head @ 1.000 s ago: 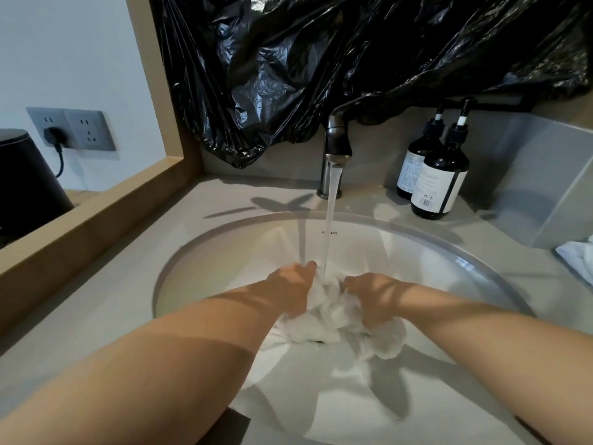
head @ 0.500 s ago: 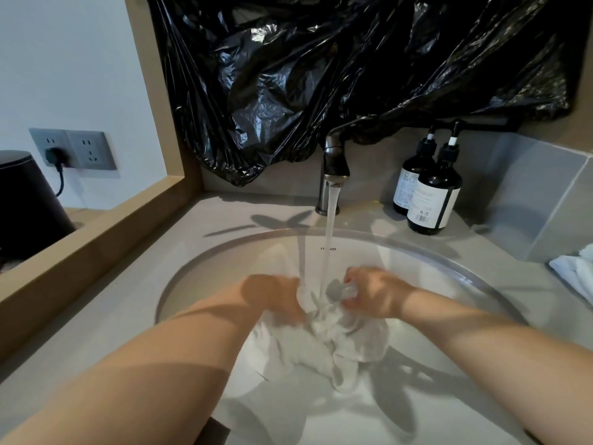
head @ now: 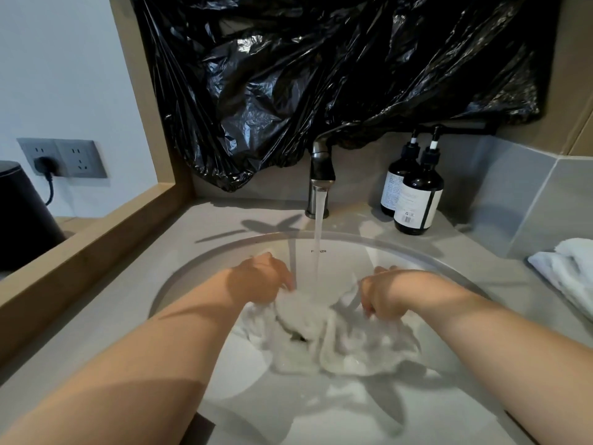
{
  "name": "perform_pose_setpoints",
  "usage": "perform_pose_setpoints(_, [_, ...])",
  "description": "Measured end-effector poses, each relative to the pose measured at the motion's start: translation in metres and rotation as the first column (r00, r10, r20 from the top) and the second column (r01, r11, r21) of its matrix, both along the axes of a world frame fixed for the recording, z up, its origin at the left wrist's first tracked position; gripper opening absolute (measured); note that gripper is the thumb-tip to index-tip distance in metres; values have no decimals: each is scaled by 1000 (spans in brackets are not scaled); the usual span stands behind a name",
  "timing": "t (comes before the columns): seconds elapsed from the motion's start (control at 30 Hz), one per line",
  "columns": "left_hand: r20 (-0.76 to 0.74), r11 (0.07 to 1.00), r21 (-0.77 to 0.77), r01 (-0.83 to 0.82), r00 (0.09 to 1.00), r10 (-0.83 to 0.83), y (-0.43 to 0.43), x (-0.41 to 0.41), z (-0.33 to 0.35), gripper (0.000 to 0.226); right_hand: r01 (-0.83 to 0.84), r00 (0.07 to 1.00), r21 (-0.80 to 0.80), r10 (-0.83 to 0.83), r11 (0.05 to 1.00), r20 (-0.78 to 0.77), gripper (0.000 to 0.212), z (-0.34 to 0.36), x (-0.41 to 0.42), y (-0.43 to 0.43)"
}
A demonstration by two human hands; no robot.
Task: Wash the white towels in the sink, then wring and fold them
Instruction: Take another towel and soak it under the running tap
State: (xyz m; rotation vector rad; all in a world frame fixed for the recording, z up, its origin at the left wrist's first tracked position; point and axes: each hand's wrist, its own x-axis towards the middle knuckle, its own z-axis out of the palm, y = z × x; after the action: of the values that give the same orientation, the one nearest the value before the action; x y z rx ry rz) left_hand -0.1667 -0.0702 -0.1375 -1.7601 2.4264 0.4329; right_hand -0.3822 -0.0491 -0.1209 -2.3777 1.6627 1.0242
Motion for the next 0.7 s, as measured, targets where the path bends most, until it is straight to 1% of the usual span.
perform_pose_setpoints(0.03, [32,1000,-29,-4,999,5,0,-1,-2,61,-12,1000,-23,12,1000,-6,39,-4,4,-1])
perform_pose_setpoints(0.07, [30,1000,-6,-3,1000,3,0,-3,-5,62,-16,999,-68,19,998,50,34,-10,9,-2])
perform_pose_setpoints(0.1, [28,998,60,1,1000,-3,1,-6,-10,66,-6,988,-134,26,991,149,28,-15,14,-2])
perform_pose_setpoints(0.13, [64,990,139,14,998,-23,1,-9,-15,78,28,959,-185,25,982,281,27,-21,19,-2])
perform_pose_setpoints(0.17, [144,979,202,25,988,-55,2,-11,-20,91,77,914,-175,1,981,406,30,-27,22,-3])
perform_pose_setpoints(0.2, [224,973,229,38,970,-90,3,-13,-25,99,120,868,-100,-55,988,494,42,-35,25,-3])
perform_pose_setpoints(0.23, [272,972,228,65,954,-127,3,-15,-29,99,151,832,-1,-127,989,540,57,-45,27,-3])
perform_pose_setpoints(0.27, [293,973,209,102,942,-162,3,-17,-32,93,161,832,79,-179,984,525,70,-54,30,0])
perform_pose_setpoints(0.3, [310,974,175,142,931,-191,3,-19,-36,84,143,865,107,-177,984,469,76,-62,32,2])
perform_pose_setpoints(0.33, [325,974,139,177,921,-214,3,-20,-37,74,110,898,99,-141,989,417,74,-69,33,2])
perform_pose_setpoints(0.37, [319,976,109,189,923,-214,1,-20,-38,66,93,916,77,-115,993,384,63,-75,33,1])
perform_pose_setpoints(0.43, [204,992,86,92,973,-108,-3,-17,-38,60,99,914,29,-102,995,393,27,-75,34,1])
perform_pose_setpoints(0.47, [127,996,81,47,990,-57,-3,-15,-37,55,94,916,7,-90,996,392,15,-70,36,1])
perform_pose_setpoints(0.53, [-1,999,44,12,1000,-12,-6,-9,-28,39,113,903,7,-106,994,417,10,-58,39,0])
perform_pose_setpoints(0.57, [-74,999,38,-19,997,21,-8,-4,-25,30,153,873,49,-158,987,462,8,-51,38,0])
perform_pose_setpoints(0.6, [-153,998,46,-53,986,59,-11,1,-22,22,218,819,104,-240,970,520,14,-43,34,-2])
perform_pose_setpoints(0.63, [-218,994,59,-87,971,98,-14,6,-20,19,282,748,150,-315,948,583,23,-34,30,-3])
perform_pose_setpoints(0.67, [-261,991,70,-112,957,126,-15,10,-17,19,330,656,209,-383,921,651,27,-25,26,-3])
perform_pose_setpoints(0.7, [-282,988,80,-131,948,148,-16,14,-15,20,363,525,273,-438,891,730,26,-17,23,-4])
